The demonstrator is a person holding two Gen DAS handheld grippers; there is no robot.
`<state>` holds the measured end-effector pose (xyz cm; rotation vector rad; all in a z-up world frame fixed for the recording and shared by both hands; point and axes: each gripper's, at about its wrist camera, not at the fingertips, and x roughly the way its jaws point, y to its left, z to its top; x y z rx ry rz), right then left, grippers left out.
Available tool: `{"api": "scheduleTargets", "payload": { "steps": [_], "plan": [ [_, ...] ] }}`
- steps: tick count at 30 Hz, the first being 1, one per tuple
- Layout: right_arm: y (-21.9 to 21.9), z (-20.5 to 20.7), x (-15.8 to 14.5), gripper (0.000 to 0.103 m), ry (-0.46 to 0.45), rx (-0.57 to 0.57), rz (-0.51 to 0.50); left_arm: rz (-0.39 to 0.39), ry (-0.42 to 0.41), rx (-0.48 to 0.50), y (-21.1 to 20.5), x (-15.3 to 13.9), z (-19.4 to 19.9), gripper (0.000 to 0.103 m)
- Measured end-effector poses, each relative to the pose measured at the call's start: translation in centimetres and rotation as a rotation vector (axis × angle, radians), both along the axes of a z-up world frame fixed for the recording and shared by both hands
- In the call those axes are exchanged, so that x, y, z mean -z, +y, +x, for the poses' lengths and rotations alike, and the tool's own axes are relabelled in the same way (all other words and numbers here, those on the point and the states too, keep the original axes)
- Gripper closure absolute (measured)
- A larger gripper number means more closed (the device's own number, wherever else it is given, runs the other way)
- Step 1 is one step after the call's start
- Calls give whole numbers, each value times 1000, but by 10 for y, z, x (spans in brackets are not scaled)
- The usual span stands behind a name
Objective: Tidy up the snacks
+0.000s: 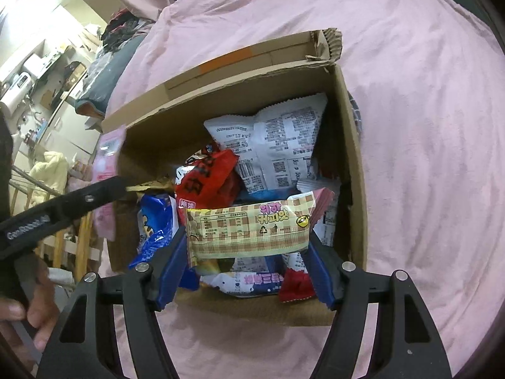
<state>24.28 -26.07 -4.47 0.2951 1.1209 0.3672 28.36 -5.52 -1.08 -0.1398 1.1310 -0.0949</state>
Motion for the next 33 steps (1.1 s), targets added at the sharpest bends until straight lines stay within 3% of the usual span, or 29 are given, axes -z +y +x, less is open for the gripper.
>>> {"api": "scheduleTargets", "payload": {
  "steps": [7,13,15,17,20,27,28,29,31,33],
  "plan": [
    [-2,4,10,31,46,6,20,15,8,45,-27,10,11,52],
    [-12,7,22,30,124,21,173,34,2,63,-34,11,8,46],
    [-14,7,21,27,119,25,175,45,-10,54,-33,9,6,37],
    [-16,7,18,11,116,34,172,41,-24,30,-29,6,4,34],
    [-20,5,10,4,84,51,186,47,-15,-5,-22,2,1,34],
    [-24,-2,-14,0,-21,72,171,153,-133,11,-15,-21,-27,34],
    [-24,-7,-21,0,-50,75,167,154,-144,8,-12,-23,-31,30],
    [-25,-9,-24,0,-68,75,163,161,-159,-2,-8,-27,-38,17],
    [-25,-19,-33,0,-105,74,166,161,-185,-20,-2,-31,-47,5],
    [-25,-29,-39,0,-125,78,173,153,-212,-43,8,-37,-60,5]
  ]
}}
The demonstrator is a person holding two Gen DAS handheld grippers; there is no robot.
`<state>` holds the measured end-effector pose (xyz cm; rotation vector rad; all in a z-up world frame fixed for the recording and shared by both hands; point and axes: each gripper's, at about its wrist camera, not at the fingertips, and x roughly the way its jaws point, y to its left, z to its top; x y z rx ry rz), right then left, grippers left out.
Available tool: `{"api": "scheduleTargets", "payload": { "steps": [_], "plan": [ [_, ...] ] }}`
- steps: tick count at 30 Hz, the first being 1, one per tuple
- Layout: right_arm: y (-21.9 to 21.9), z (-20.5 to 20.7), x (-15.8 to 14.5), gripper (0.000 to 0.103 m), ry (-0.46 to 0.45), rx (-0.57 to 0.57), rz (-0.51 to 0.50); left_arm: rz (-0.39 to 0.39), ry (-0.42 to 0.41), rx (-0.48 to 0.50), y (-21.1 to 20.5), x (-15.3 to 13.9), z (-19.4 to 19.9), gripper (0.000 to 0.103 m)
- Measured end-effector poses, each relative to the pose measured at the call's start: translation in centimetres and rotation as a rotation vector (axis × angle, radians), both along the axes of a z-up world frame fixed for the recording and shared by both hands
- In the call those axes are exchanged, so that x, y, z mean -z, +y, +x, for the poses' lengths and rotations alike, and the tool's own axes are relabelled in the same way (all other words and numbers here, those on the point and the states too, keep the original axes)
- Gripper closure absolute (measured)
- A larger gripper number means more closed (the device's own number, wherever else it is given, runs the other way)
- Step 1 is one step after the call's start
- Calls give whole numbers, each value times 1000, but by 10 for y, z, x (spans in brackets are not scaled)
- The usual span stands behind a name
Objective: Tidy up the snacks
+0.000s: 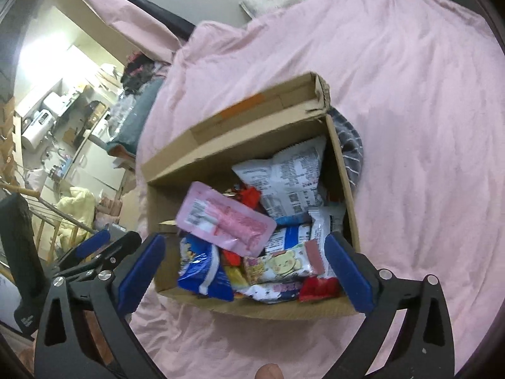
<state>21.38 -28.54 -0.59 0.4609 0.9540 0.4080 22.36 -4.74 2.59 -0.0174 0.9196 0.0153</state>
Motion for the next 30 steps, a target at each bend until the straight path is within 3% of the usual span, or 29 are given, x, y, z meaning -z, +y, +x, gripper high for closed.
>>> {"api": "scheduleTargets", "payload": {
  "steps": [3,9,14,19,30],
  "plan": [
    [8,-18,-11,0,-30,-5,17,-15,-20,-21,9,-3,-16,4],
    [22,-56,-31,0,-163,21,-127,-8,-95,-39,21,-11,-54,0],
    [23,-81,-33,0,-191,55,-112,-21,-117,-42,34,-5,-85,0],
    [38,-110,-38,0,-264,64,-248,-20,-138,-45,45,-2,-116,0],
    [56,-156,-19,0,-255,51,-333,-87,-127,-62,61,11,-165,0]
  ]
}}
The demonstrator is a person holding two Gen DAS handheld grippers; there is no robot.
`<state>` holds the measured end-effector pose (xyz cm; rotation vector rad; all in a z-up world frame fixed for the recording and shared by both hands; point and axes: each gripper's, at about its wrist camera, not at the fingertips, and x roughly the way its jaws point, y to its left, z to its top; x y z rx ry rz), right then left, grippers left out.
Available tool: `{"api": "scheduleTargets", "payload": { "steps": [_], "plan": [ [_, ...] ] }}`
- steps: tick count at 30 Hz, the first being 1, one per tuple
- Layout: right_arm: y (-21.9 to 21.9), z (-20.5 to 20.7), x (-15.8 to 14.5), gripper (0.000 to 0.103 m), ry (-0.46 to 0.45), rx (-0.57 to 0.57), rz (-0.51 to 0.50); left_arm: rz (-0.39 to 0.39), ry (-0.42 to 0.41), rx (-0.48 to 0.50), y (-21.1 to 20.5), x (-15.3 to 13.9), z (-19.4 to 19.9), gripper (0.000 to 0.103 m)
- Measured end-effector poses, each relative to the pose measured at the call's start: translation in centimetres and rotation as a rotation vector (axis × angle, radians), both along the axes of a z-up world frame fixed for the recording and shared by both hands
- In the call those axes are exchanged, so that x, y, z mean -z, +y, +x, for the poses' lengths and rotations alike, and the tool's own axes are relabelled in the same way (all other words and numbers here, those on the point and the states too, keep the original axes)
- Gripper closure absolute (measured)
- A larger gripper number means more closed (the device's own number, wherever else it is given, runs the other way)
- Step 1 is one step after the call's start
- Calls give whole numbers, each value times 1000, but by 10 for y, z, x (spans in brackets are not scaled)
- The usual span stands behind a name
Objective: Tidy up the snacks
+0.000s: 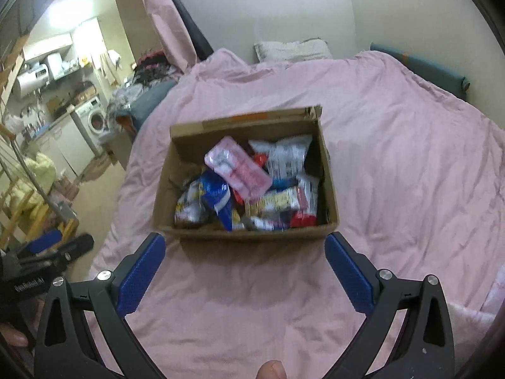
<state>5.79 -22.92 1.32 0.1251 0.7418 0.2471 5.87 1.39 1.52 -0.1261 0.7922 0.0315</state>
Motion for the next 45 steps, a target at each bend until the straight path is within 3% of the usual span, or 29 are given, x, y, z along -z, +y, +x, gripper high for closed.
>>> {"api": "scheduleTargets", "payload": {
  "steps": [5,15,45],
  "plan": [
    [8,-1,7,0,-7,14,-36,-36,7,-12,5,10,2,0],
    [13,9,17,0,18,38,-60,-21,26,-12,-1,24,4,0],
    [17,6,18,0,14,28,-82,-13,21,-22,0,21,1,0]
  ]
}}
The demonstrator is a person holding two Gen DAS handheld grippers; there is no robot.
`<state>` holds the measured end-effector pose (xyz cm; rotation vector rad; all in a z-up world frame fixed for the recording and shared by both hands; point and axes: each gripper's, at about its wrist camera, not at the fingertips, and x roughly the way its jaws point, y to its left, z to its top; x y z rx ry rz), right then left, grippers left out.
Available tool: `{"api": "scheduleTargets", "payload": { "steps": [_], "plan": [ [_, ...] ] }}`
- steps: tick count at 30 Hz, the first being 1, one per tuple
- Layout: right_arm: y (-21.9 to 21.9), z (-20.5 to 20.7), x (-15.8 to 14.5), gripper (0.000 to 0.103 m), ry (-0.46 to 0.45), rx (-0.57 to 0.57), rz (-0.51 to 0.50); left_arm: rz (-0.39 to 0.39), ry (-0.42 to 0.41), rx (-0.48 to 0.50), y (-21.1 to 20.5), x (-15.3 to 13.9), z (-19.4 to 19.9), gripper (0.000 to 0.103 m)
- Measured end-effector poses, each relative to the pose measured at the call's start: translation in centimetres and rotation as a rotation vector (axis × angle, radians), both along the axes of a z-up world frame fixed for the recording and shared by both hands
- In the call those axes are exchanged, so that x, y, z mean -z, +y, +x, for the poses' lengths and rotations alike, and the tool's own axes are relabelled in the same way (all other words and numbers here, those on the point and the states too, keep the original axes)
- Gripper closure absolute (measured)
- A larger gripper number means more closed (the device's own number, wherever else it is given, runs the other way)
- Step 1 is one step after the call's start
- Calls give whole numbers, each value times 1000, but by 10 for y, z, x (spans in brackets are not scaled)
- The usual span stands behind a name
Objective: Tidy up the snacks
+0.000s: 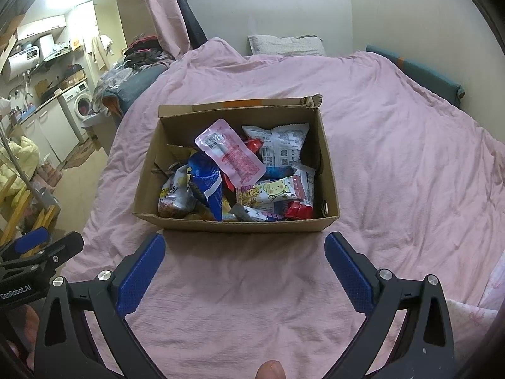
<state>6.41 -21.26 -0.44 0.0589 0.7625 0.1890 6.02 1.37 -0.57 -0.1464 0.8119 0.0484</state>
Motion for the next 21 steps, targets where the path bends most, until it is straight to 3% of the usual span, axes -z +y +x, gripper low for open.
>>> {"api": "scheduleTargets", "payload": {
  "steps": [21],
  "plan": [
    [-1,2,0,0,-7,-9,-10,-7,27,-7,4,7,1,0]
  ]
}}
